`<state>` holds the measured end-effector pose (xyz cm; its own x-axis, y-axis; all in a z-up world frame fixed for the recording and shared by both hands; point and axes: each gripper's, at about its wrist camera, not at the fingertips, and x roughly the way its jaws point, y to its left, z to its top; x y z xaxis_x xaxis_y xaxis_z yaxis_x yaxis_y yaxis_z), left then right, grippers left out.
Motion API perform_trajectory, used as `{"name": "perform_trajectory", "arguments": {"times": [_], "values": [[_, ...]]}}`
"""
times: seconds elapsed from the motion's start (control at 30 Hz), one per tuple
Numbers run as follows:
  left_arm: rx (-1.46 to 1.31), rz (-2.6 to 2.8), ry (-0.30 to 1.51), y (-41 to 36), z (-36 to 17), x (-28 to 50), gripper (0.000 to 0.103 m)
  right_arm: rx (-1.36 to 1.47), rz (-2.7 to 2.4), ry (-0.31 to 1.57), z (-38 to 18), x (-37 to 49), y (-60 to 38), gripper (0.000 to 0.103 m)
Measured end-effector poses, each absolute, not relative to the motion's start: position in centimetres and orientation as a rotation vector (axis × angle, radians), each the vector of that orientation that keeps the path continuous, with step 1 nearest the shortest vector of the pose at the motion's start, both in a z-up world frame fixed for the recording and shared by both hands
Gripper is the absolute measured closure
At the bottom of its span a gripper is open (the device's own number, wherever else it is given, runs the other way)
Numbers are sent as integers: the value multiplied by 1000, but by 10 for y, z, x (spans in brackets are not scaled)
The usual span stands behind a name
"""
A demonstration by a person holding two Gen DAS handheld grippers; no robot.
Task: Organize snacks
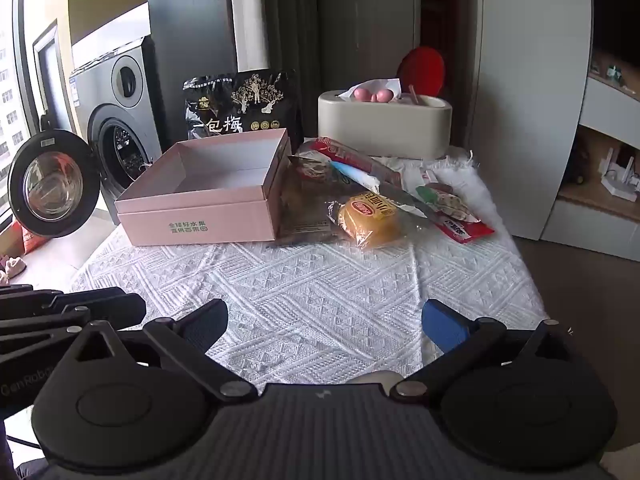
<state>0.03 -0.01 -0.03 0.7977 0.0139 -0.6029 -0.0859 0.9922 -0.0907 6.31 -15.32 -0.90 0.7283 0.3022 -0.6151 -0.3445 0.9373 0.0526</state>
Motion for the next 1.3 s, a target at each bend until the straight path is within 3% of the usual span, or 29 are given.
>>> {"name": "perform_trajectory", "arguments": {"times": [1.3], "values": [[-169,35,648,6,-1,1,88,-41,361,673,-10,60,-157,0]]}}
